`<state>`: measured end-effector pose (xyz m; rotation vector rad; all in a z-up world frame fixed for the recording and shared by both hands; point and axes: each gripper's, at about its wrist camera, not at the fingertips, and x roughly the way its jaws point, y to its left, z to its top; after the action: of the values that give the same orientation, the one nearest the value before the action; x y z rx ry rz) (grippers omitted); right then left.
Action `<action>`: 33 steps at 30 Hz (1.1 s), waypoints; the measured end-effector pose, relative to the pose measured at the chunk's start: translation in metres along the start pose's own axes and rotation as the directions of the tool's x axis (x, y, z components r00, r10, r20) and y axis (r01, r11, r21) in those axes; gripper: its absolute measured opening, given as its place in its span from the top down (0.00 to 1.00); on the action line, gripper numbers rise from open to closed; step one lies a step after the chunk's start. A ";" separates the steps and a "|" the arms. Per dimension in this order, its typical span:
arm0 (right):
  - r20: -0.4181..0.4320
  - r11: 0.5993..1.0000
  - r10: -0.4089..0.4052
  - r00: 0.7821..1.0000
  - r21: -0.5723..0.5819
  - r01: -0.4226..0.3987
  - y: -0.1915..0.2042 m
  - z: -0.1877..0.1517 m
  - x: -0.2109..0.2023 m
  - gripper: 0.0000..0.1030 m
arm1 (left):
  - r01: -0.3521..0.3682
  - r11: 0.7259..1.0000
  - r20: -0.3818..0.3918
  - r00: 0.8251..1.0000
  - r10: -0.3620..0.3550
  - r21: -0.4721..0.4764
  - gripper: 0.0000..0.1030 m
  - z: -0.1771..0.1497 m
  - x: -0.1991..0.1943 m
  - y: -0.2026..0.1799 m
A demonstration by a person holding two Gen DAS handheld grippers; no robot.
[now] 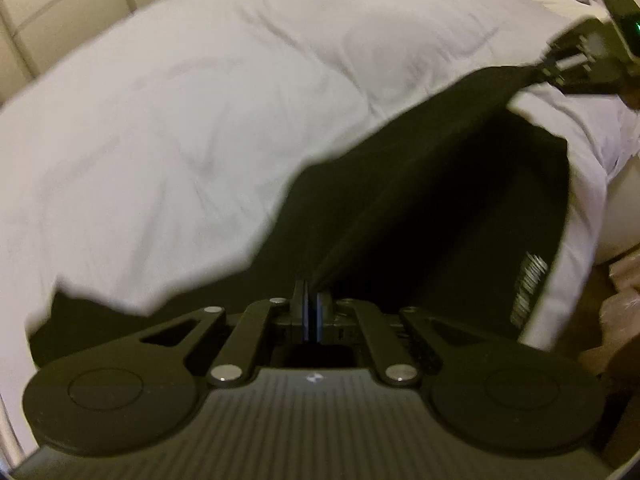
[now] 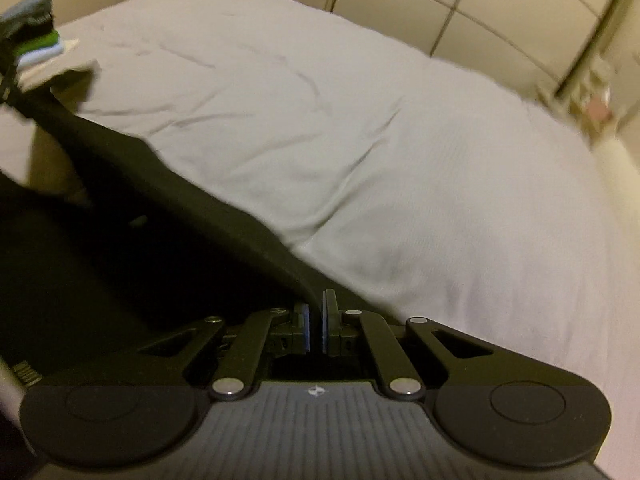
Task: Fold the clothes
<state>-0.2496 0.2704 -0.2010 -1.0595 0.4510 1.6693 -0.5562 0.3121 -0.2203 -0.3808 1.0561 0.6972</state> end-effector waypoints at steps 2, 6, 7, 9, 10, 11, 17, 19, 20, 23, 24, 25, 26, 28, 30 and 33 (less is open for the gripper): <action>-0.045 1.000 0.022 0.999 0.004 -0.022 0.020 -0.035 -0.009 0.96 | -0.010 0.998 -0.059 0.998 0.005 -0.069 0.93 -0.026 0.007 -0.022; -0.195 0.998 0.056 0.979 0.046 -0.048 0.052 -0.093 0.012 0.70 | -0.024 0.985 -0.136 0.991 0.000 -0.172 0.87 -0.064 0.015 -0.052; -0.221 0.997 0.056 0.974 0.068 -0.042 0.057 -0.103 0.014 0.69 | -0.017 0.979 -0.139 0.990 -0.012 -0.204 0.83 -0.070 0.013 -0.057; -0.208 0.979 0.080 0.975 0.200 -0.038 0.055 -0.117 0.005 0.67 | 0.001 0.967 -0.110 0.993 -0.030 -0.253 0.78 -0.080 -0.002 -0.061; -0.191 0.955 0.096 0.977 0.295 -0.037 0.050 -0.122 0.000 0.65 | -0.005 0.967 -0.093 0.996 -0.019 -0.256 0.78 -0.079 -0.006 -0.063; -0.165 0.913 0.114 0.980 0.407 -0.038 0.041 -0.128 -0.006 0.65 | -0.017 0.971 -0.082 0.997 -0.003 -0.239 0.78 -0.078 -0.009 -0.067; 0.121 0.412 0.130 0.984 0.896 -0.165 -0.015 -0.181 -0.007 0.62 | -0.122 0.969 -0.005 0.992 0.126 0.215 0.61 -0.085 0.024 -0.100; 0.200 0.280 0.092 0.976 0.935 -0.218 -0.023 -0.198 0.005 0.62 | -0.150 0.940 0.035 0.989 0.146 0.307 0.62 -0.098 0.034 -0.104; 0.227 0.258 0.068 0.971 0.937 -0.237 -0.022 -0.203 0.011 0.62 | -0.161 0.927 0.056 0.987 0.151 0.340 0.62 -0.103 0.040 -0.105; 0.274 0.230 0.002 0.962 0.936 -0.267 -0.014 -0.215 0.024 0.62 | -0.210 0.888 0.146 0.976 0.163 0.409 0.63 -0.128 0.046 -0.107; 0.290 0.226 -0.015 0.957 0.933 -0.279 -0.011 -0.220 0.026 0.61 | -0.226 0.874 0.176 0.971 0.164 0.430 0.63 -0.134 0.049 -0.108; 0.308 0.222 -0.031 0.951 0.930 -0.293 -0.005 -0.224 0.028 0.60 | -0.242 0.860 0.206 0.965 0.164 0.449 0.63 -0.141 0.051 -0.110; 0.325 0.218 -0.047 0.944 0.926 -0.308 0.000 -0.227 0.029 0.60 | -0.259 0.845 0.236 0.958 0.163 0.467 0.63 -0.147 0.053 -0.112; 0.358 0.215 -0.078 0.930 0.917 -0.335 0.009 -0.234 0.031 0.59 | -0.292 0.812 0.288 0.944 0.160 0.505 0.63 -0.160 0.056 -0.116; 0.372 0.211 -0.108 0.922 0.915 -0.344 0.010 -0.239 0.036 0.58 | -0.323 0.775 0.332 0.930 0.155 0.543 0.63 -0.174 0.057 -0.120; 0.383 0.205 -0.149 0.912 0.914 -0.350 0.012 -0.245 0.033 0.55 | -0.356 0.734 0.383 0.913 0.141 0.578 0.63 -0.194 0.054 -0.122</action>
<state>-0.1589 0.1060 -0.3616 0.3397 1.1387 1.1954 -0.5840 0.1263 -0.3618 0.4744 0.9764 0.5669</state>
